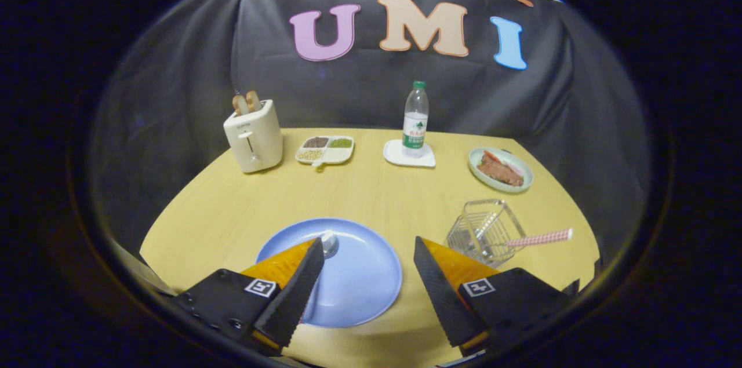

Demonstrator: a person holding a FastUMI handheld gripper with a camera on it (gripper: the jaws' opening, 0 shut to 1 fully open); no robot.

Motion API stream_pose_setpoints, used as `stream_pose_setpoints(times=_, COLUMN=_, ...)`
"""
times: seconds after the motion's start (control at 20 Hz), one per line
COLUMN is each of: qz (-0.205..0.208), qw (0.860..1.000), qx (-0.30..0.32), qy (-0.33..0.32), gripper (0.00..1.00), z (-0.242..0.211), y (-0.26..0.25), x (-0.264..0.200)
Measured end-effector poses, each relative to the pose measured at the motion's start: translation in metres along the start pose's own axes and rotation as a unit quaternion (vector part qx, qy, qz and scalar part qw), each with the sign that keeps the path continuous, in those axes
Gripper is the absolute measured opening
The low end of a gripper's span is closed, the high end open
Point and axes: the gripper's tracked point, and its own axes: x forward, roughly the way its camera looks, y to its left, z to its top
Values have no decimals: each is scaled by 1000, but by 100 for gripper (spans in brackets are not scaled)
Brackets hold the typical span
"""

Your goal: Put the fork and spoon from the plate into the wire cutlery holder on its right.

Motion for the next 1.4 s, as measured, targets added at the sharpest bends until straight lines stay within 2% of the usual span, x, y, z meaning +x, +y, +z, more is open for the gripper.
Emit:
stream_pose_setpoints(times=0.8, qz=0, qw=995, qx=-38, qy=97, gripper=100, z=-81, y=51, x=17)
stream_pose_setpoints(times=1.2, qz=5, qw=991, qx=-53, qy=123, gripper=57, z=-93, y=56, x=21)
stream_pose_setpoints(times=1.4, qz=4, qw=989, qx=-55, qy=134, gripper=31, z=-97, y=52, x=20)
